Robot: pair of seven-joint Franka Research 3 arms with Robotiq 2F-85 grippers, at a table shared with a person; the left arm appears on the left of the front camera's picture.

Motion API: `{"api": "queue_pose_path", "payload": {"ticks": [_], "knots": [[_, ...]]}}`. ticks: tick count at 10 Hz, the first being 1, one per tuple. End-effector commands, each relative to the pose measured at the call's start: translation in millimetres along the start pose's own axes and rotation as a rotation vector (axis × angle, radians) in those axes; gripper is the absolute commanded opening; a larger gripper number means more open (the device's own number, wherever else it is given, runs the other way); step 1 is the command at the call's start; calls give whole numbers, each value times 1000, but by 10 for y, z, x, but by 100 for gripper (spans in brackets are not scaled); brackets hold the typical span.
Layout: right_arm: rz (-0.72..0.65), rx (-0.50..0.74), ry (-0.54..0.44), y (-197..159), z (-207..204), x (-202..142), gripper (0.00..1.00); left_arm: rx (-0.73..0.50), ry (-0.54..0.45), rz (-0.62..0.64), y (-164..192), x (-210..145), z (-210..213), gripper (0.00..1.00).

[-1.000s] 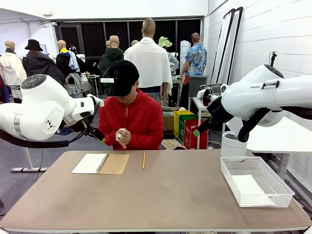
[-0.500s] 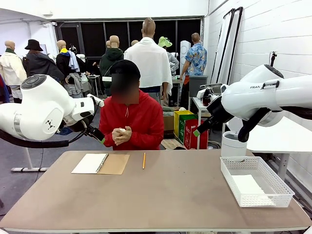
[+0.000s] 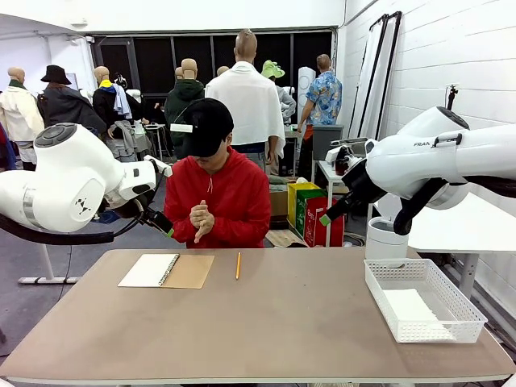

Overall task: Sort the paper based on its condition.
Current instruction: If a person hands you a paper, place it in the Organizing basket , and if it's crumpled, put it in the Trash can.

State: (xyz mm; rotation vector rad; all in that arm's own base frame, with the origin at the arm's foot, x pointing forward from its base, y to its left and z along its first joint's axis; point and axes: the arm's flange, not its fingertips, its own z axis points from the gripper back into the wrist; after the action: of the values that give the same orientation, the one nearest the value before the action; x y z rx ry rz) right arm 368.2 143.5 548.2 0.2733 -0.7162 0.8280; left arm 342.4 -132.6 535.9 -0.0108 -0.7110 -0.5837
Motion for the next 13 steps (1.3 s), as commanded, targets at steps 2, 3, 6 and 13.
{"api": "queue_pose_path", "payload": {"ticks": [2, 3, 6, 13], "knots": [[-2, 0, 1, 1, -6, -8, 100, 0, -5, -2, 2, 0, 3, 100], [-2, 0, 1, 1, -6, -8, 100, 0, -5, -2, 2, 0, 3, 100], [-2, 0, 1, 1, -6, -8, 100, 0, -5, -2, 2, 0, 3, 100], [-2, 0, 1, 1, -6, -8, 100, 0, -5, -2, 2, 0, 3, 100]]}}
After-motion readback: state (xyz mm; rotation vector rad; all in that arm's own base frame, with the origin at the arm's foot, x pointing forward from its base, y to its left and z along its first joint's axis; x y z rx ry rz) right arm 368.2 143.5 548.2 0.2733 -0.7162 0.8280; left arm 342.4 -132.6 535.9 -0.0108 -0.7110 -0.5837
